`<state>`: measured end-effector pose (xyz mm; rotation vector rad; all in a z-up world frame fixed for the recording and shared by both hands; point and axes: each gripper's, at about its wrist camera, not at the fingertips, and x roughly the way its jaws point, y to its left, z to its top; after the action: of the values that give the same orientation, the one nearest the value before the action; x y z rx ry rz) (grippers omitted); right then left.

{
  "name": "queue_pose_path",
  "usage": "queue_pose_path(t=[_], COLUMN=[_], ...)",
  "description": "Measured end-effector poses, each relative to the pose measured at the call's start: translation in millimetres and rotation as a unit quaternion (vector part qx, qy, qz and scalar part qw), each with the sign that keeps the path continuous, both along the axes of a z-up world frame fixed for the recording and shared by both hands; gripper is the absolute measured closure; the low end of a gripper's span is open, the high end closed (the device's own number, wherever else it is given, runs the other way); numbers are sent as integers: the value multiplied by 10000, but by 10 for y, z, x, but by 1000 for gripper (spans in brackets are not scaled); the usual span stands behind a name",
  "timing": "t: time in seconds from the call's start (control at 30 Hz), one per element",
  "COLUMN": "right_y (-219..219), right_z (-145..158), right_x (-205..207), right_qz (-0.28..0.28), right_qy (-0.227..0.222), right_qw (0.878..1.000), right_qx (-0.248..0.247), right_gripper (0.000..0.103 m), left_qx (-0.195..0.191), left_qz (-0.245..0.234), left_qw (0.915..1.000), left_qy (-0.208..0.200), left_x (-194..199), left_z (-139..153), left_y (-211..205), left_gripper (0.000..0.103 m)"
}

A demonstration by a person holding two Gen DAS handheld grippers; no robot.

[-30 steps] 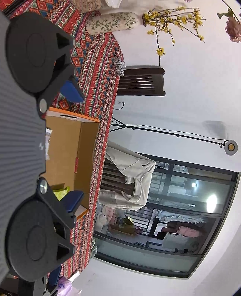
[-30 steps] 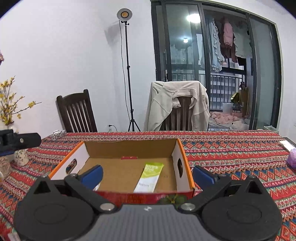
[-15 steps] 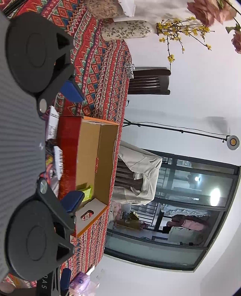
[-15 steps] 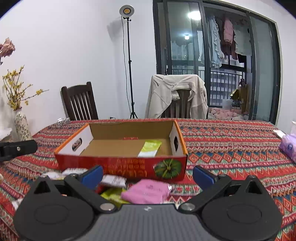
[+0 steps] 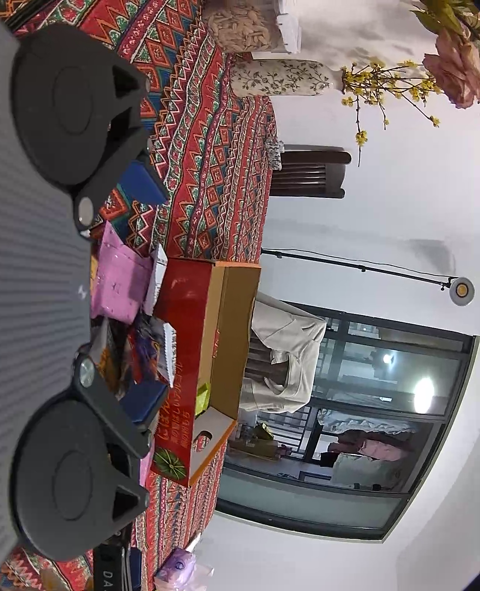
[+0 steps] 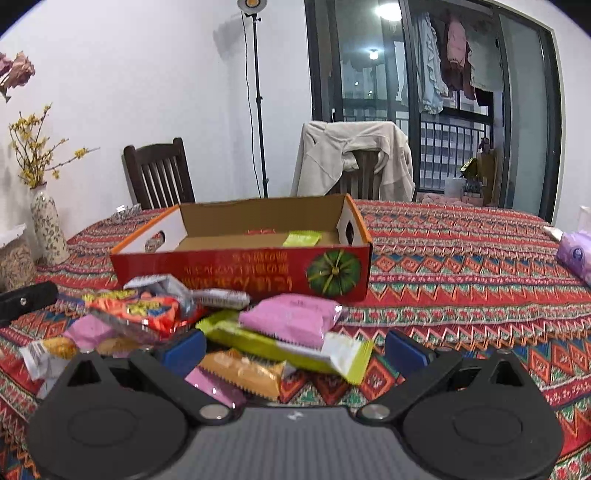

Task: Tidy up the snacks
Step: 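Withdraw both grippers from the box back toward the snack pile, then grasp the pumpkin-seed oat crisp packet with the right gripper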

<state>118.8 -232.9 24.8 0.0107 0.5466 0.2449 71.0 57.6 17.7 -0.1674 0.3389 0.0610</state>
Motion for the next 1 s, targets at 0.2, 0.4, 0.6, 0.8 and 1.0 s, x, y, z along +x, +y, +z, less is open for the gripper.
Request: queue_pose_path(t=[0.2, 0.4, 0.6, 0.8, 1.0], right_y=[-12, -55, 8, 176, 282], right_z=[-118, -194, -176, -97, -248], right_x=[-22, 24, 59, 229, 330], right_qz=[-34, -164, -56, -29, -158], right_qy=[157, 259, 205, 259, 673], right_qw=[9999, 9994, 9998, 9993, 9976], right_qx=[-46, -135, 29, 262, 85], right_gripper=[0, 0, 0, 13, 32], left_qx=[223, 225, 11, -69, -151], left_qz=[137, 139, 88, 119, 153], left_qw=[9997, 9996, 9999, 9999, 9997], left_qy=[-40, -119, -70, -88, -77], left_x=[29, 19, 40, 29, 28], left_z=[-144, -231, -246, -252, -254], left_y=[-74, -52, 11, 41, 65], left_gripper=[0, 0, 0, 0, 0])
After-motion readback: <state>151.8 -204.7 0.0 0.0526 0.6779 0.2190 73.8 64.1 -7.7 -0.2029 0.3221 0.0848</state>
